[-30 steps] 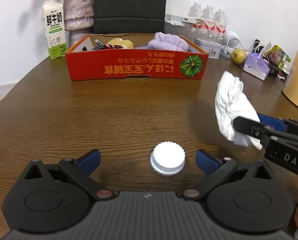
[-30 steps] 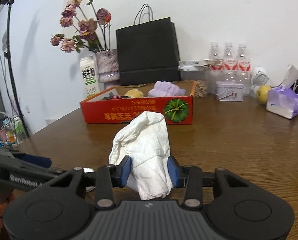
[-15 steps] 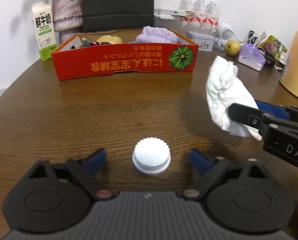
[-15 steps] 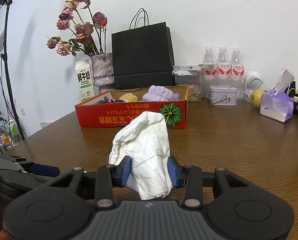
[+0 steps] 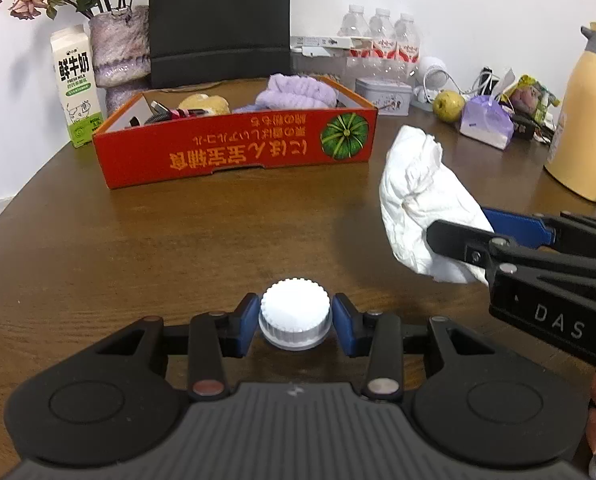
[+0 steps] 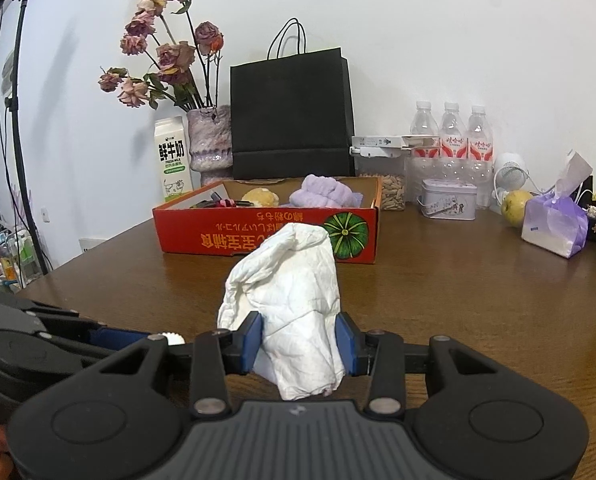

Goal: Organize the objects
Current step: 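Carry the cap with the left gripper while the right gripper carries the tissue to the box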

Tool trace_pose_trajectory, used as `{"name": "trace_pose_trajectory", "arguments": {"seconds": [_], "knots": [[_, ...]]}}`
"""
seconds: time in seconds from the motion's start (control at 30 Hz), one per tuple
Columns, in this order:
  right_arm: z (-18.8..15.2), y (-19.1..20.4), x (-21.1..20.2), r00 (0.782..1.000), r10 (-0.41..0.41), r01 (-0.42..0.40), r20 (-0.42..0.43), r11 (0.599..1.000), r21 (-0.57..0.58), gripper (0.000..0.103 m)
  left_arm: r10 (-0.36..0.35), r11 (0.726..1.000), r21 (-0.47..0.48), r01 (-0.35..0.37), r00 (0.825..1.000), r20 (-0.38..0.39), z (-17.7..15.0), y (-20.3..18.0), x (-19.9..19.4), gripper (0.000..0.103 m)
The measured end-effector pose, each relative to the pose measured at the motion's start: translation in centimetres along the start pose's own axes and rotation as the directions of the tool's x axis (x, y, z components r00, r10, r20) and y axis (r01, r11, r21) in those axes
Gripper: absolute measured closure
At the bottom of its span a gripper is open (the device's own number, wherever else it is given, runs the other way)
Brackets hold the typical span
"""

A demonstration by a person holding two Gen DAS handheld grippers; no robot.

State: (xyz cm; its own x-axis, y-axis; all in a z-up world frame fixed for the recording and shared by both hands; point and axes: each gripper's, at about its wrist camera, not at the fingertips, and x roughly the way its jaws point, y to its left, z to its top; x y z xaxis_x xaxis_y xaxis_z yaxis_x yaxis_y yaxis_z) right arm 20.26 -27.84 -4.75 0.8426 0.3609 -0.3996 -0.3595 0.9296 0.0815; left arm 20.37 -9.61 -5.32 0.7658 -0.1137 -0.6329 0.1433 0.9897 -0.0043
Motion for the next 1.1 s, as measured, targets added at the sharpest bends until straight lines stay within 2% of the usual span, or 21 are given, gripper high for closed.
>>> {"name": "trace_pose_trajectory", "arguments": {"seconds": [0.53, 1.1], "knots": [[3.0, 1.7, 1.4, 1.000, -0.005, 0.005, 0.015, 0.999, -0.035, 0.064, 0.016, 0.999, -0.038, -0.013, 0.998, 0.068, 3.6, 2.7, -0.7, 0.062], [6.8, 4.2, 4.7, 0.999, -0.009, 0.012, 0.044, 0.998, -0.058, 0.064, 0.014, 0.995, -0.103, 0.001, 0.990, 0.143, 7.5, 6.2, -0.4, 0.062]]}}
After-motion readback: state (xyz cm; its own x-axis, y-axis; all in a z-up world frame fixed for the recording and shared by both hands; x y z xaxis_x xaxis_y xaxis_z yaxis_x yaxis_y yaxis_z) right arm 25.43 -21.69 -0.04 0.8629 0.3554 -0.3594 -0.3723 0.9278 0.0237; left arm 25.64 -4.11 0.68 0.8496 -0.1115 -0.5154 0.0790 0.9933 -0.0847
